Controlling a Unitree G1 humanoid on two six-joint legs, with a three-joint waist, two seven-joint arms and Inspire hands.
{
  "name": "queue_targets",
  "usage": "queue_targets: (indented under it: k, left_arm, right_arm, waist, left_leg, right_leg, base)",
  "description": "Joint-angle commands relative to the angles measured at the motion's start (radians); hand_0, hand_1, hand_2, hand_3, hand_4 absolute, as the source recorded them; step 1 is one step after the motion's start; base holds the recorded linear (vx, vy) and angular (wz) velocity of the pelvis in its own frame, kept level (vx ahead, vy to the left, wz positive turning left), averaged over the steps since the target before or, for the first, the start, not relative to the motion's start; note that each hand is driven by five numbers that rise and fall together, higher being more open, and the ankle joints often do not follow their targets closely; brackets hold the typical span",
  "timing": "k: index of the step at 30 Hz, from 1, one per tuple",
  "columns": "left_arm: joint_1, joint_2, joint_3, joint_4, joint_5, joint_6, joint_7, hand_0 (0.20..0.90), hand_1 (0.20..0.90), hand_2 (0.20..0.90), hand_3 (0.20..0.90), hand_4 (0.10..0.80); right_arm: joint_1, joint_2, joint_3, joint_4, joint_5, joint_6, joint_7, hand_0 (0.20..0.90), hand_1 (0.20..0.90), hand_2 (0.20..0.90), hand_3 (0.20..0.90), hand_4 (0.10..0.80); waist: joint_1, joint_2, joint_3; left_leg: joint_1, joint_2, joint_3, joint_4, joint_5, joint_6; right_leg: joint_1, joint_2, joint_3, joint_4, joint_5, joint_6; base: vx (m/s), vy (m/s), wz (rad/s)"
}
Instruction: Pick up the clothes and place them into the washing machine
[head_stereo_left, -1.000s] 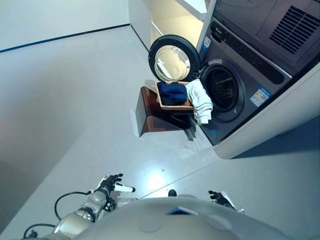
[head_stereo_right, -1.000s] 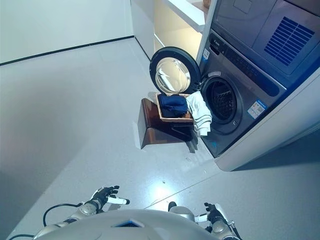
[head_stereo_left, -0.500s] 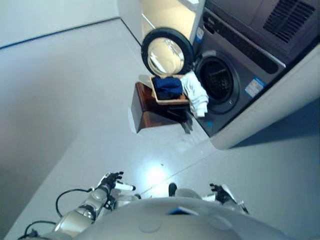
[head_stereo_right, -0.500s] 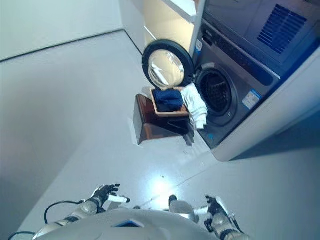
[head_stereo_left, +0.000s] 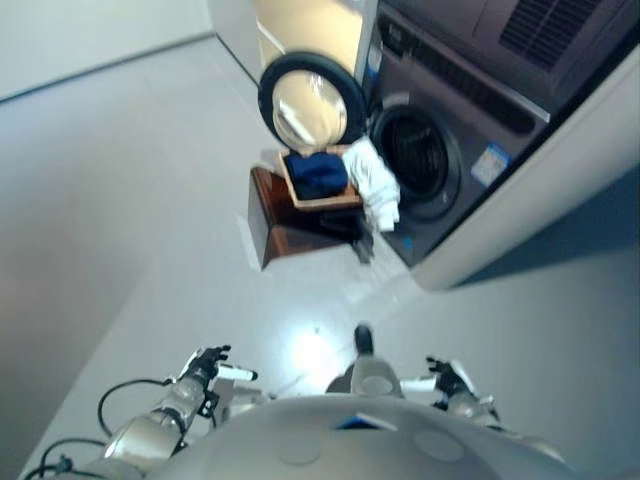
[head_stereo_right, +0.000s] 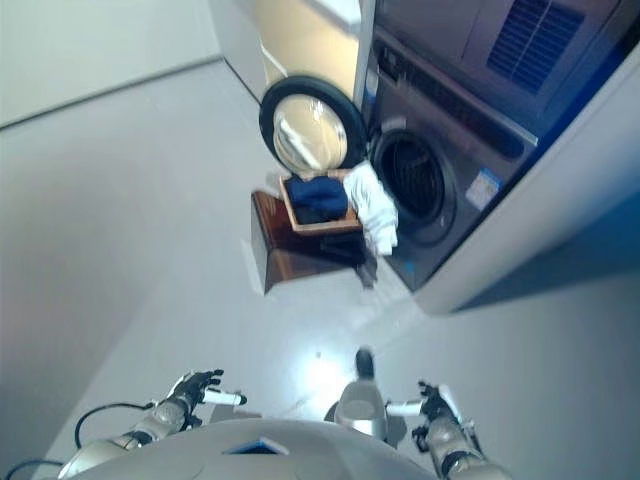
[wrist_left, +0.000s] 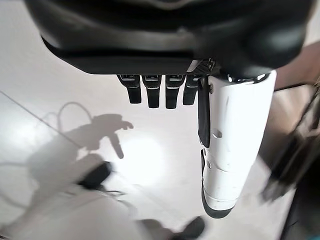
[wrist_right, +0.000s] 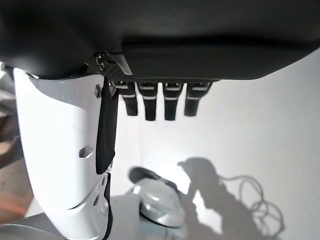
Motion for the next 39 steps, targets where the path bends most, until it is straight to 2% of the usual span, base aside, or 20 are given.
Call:
queue_targets:
  k: [1,2,3,5,6,8,9,10,11,12,15,17,19,23,26,29,31,35,38,39]
  left_arm:
    - [-0.114,0.006,-0.030,-0.063,-0.016,-0.050,0.007,0.900,0.900,0.900,0.900,0.800]
    - [-0.122,0.000,-0.041,-0.081,-0.024,-0.047,0.009,0.900,0.900,0.900,0.900,0.800]
    - [-0.119,0.000,-0.040,-0.085,-0.027,-0.047,0.009,0.900,0.900,0.900,0.900,0.800]
    - [-0.115,0.000,-0.033,-0.085,-0.028,-0.046,0.010,0.900,0.900,0.900,0.900,0.800]
    - [-0.106,0.005,-0.007,-0.073,-0.024,-0.041,0.019,0.900,0.900,0.900,0.900,0.800]
    - [-0.103,0.009,0.005,-0.068,-0.024,-0.041,0.024,0.900,0.900,0.900,0.900,0.800]
    - [-0.100,0.019,0.027,-0.054,-0.028,-0.039,0.033,0.900,0.900,0.900,0.900,0.800]
    - [-0.099,0.021,0.039,-0.046,-0.035,-0.037,0.036,0.900,0.900,0.900,0.900,0.800]
    - [-0.098,0.021,0.039,-0.046,-0.035,-0.037,0.036,0.900,0.900,0.900,0.900,0.800]
    - [-0.090,0.018,0.053,-0.043,-0.047,-0.036,0.042,0.900,0.900,0.900,0.900,0.800]
    - [-0.083,0.012,0.056,-0.042,-0.053,-0.037,0.047,0.900,0.900,0.900,0.900,0.800]
    - [-0.073,0.010,0.056,-0.032,-0.051,-0.035,0.043,0.900,0.900,0.900,0.900,0.800]
    - [-0.064,0.012,0.060,-0.028,-0.040,-0.032,0.037,0.900,0.900,0.900,0.900,0.800]
    - [-0.069,0.026,0.073,-0.036,-0.036,-0.035,0.040,0.900,0.900,0.900,0.900,0.800]
    - [-0.082,0.049,0.093,-0.045,-0.031,-0.035,0.037,0.900,0.900,0.900,0.900,0.800]
    - [-0.095,0.069,0.102,-0.054,-0.032,-0.036,0.038,0.900,0.900,0.900,0.900,0.800]
    - [-0.104,0.082,0.098,-0.063,-0.027,-0.036,0.037,0.900,0.900,0.900,0.900,0.800]
    - [-0.110,0.093,0.089,-0.059,-0.024,-0.033,0.033,0.900,0.900,0.900,0.900,0.800]
    - [-0.123,0.090,0.083,-0.033,-0.034,-0.037,0.026,0.900,0.900,0.900,0.900,0.800]
    - [-0.125,0.087,0.081,-0.030,-0.037,-0.038,0.029,0.900,0.900,0.900,0.900,0.800]
  right_arm:
    - [-0.073,-0.016,0.047,-0.013,0.005,-0.037,-0.007,0.900,0.900,0.900,0.900,0.800]
    - [-0.078,-0.026,0.050,-0.019,0.018,-0.038,-0.011,0.900,0.900,0.900,0.900,0.800]
    - [-0.083,-0.030,0.053,-0.020,0.020,-0.037,-0.013,0.900,0.900,0.900,0.900,0.800]
    - [-0.085,-0.034,0.054,-0.018,0.021,-0.034,-0.012,0.900,0.900,0.900,0.900,0.800]
    - [-0.088,-0.039,0.054,-0.009,0.020,-0.033,-0.014,0.900,0.900,0.900,0.900,0.800]
    - [-0.090,-0.039,0.052,-0.005,0.025,-0.033,-0.016,0.900,0.900,0.900,0.900,0.800]
    - [-0.088,-0.035,0.053,-0.001,0.030,-0.031,-0.019,0.900,0.900,0.900,0.900,0.800]
    - [-0.085,-0.033,0.052,0.002,0.033,-0.031,-0.020,0.900,0.900,0.900,0.900,0.800]
    - [-0.085,-0.033,0.053,0.002,0.033,-0.031,-0.020,0.900,0.900,0.900,0.900,0.800]
    - [-0.085,-0.030,0.057,0.003,0.038,-0.035,-0.030,0.900,0.900,0.900,0.900,0.800]
    - [-0.079,-0.027,0.066,0.009,0.041,-0.038,-0.035,0.900,0.900,0.900,0.900,0.800]
    - [-0.073,-0.022,0.071,0.009,0.044,-0.036,-0.027,0.900,0.900,0.900,0.900,0.800]
    - [-0.070,-0.019,0.070,0.010,0.041,-0.033,-0.020,0.900,0.900,0.900,0.900,0.800]
    - [-0.083,-0.015,0.070,0.020,0.035,-0.035,-0.014,0.900,0.900,0.900,0.900,0.800]
    - [-0.108,-0.001,0.069,0.024,0.037,-0.045,0.007,0.900,0.900,0.900,0.900,0.800]
    - [-0.132,-0.003,0.060,0.024,0.053,-0.050,0.018,0.900,0.900,0.900,0.900,0.800]
    - [-0.148,-0.003,0.062,0.017,0.054,-0.052,0.020,0.900,0.900,0.900,0.900,0.800]
    - [-0.156,-0.007,0.071,0.006,0.041,-0.054,0.026,0.900,0.900,0.900,0.900,0.800]
    - [-0.158,-0.014,0.075,-0.009,0.024,-0.052,0.030,0.900,0.900,0.900,0.900,0.800]
    - [-0.160,-0.013,0.080,-0.014,0.019,-0.049,0.033,0.900,0.900,0.900,0.900,0.800]
  waist:
    - [0.016,-0.032,0.037]
    - [0.029,-0.050,0.071]
    - [0.037,-0.058,0.086]
    - [0.047,-0.060,0.094]
    - [0.069,-0.067,0.102]
    - [0.075,-0.068,0.103]
    - [0.086,-0.067,0.109]
    - [0.090,-0.057,0.107]
    - [0.091,-0.060,0.110]
    - [0.119,-0.036,0.118]
    - [0.134,-0.024,0.124]
    - [0.131,-0.015,0.108]
    - [0.133,-0.017,0.083]
    - [0.140,-0.041,0.053]
    - [0.152,-0.070,0.038]
    - [0.136,-0.071,0.065]
    - [0.117,-0.056,0.097]
    - [0.104,-0.039,0.111]
    - [0.099,-0.038,0.101]
    - [0.097,-0.044,0.100]
  left_leg:
    - [-0.095,0.013,-0.030,0.249,0.066,-0.022]
    - [-0.175,0.015,-0.029,0.411,0.143,-0.022]
    - [-0.206,0.015,-0.027,0.478,0.169,-0.017]
    - [-0.235,-0.003,-0.042,0.500,0.172,-0.011]
    - [-0.310,-0.058,-0.042,0.508,0.149,0.007]
    - [-0.343,-0.063,-0.019,0.480,0.140,0.013]
    - [-0.380,-0.046,0.050,0.382,0.147,0.018]
    - [-0.397,-0.034,0.081,0.291,0.162,0.018]
    - [-0.389,-0.038,0.084,0.283,0.164,0.019]
    - [-0.399,-0.042,0.044,0.092,0.247,0.008]
    - [-0.415,-0.055,-0.003,-0.017,0.268,-0.001]
    - [-0.385,-0.048,0.040,-0.070,0.286,-0.003]
    - [-0.361,-0.053,0.041,-0.082,0.301,0.004]
    - [-0.332,-0.071,0.053,-0.069,0.270,0.025]
    - [-0.299,-0.108,0.066,-0.053,0.207,0.068]
    - [-0.254,-0.122,0.053,-0.057,0.175,0.095]
    - [-0.225,-0.117,0.037,-0.058,0.169,0.106]
    - [-0.177,-0.114,0.018,-0.076,0.160,0.110]
    - [-0.143,-0.120,-0.013,-0.094,0.135,0.090]
    - [-0.124,-0.123,-0.020,-0.103,0.124,0.083]
  right_leg:
    - [-0.001,0.019,0.001,0.032,-0.078,-0.051]
    - [0.047,0.020,-0.018,0.026,-0.102,-0.085]
    - [0.063,0.024,-0.019,0.029,-0.112,-0.102]
    - [0.072,0.031,-0.013,0.033,-0.123,-0.110]
    - [0.094,0.029,-0.004,0.034,-0.137,-0.116]
    - [0.104,0.030,-0.007,0.034,-0.145,-0.115]
    - [0.128,0.038,-0.015,0.034,-0.161,-0.110]
    - [0.135,0.051,-0.022,0.033,-0.171,-0.108]
    - [0.139,0.048,-0.020,0.033,-0.173,-0.107]
    - [0.178,0.083,-0.007,0.026,-0.192,-0.102]
    - [0.209,0.096,0.002,0.013,-0.217,-0.098]
    - [0.252,0.102,0.010,0.002,-0.248,-0.089]
    - [0.276,0.097,0.019,-0.002,-0.269,-0.085]
    - [0.285,0.072,0.025,0.023,-0.290,-0.068]
    - [0.248,0.050,0.030,0.175,-0.289,-0.027]
    - [0.136,0.060,0.042,0.392,-0.188,0.027]
    - [0.065,0.092,0.046,0.534,-0.125,0.052]
    - [-0.002,0.075,0.012,0.567,-0.138,0.031]
    - [-0.023,0.006,-0.026,0.336,-0.194,-0.002]
    - [-0.019,-0.019,-0.028,0.247,-0.170,0.001]
  base:
    - [0.046,-0.297,0.62]
    - [0.049,-0.264,0.22]
    - [0.075,-0.296,0.13]
    - [0.093,-0.121,0.08]
    - [0.171,-0.110,-0.04]
    - [0.189,-0.078,0.02]
    - [0.221,-0.007,0.16]
    - [0.224,-0.010,0.17]
    - [0.282,0.051,0.20]
    - [0.202,0.038,0.04]
    - [0.259,0.056,-0.15]
    - [0.330,0.109,-0.40]
    - [0.279,0.126,-0.29]
    - [0.212,0.130,-0.37]
    - [0.242,0.191,-0.08]
    - [0.088,0.144,-0.08]
    - [0.063,0.135,0.10]
    - [0.119,0.067,0.17]
    - [0.190,-0.034,0.28]
    - [0.211,-0.104,0.27]
